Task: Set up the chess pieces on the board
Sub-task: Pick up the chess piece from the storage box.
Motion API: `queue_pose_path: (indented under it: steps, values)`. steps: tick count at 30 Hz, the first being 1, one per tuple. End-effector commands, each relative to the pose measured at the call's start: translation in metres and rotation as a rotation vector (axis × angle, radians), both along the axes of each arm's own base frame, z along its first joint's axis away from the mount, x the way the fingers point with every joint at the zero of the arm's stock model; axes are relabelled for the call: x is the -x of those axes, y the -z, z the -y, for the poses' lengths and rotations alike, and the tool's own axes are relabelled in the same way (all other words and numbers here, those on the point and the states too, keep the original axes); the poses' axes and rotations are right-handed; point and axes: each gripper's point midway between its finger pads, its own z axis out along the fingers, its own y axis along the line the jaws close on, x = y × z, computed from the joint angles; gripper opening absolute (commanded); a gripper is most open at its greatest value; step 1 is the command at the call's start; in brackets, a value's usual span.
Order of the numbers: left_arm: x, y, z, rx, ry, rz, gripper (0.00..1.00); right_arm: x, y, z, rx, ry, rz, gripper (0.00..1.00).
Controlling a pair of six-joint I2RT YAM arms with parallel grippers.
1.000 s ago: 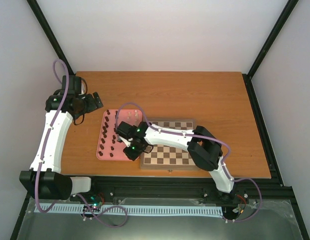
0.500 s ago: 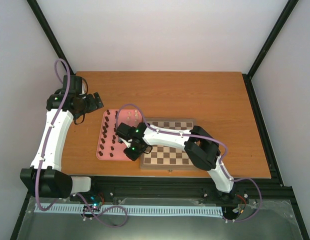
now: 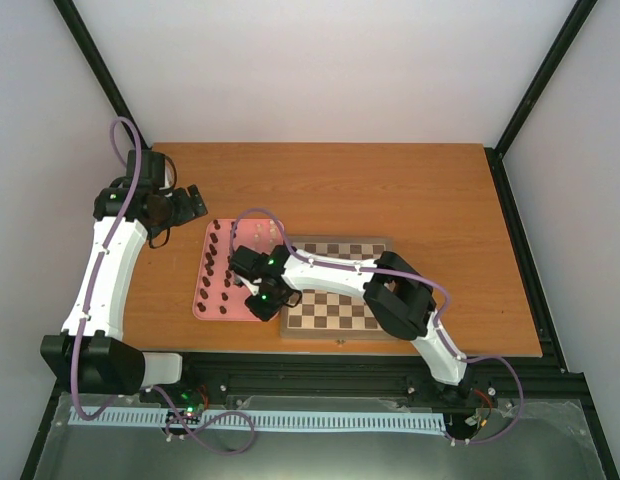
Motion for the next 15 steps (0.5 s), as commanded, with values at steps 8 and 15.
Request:
queue_pose_path:
  steps: [8,15]
  values:
    - [-0.005,-0.008,0.000,-0.020,0.021,0.026,1.00,0.003,0.002,-0.005,0.011,-0.020,-0.009,0.20]
    - [-0.004,-0.006,0.000,-0.023,0.022,0.020,1.00,0.004,-0.008,0.000,0.015,-0.031,-0.002,0.10]
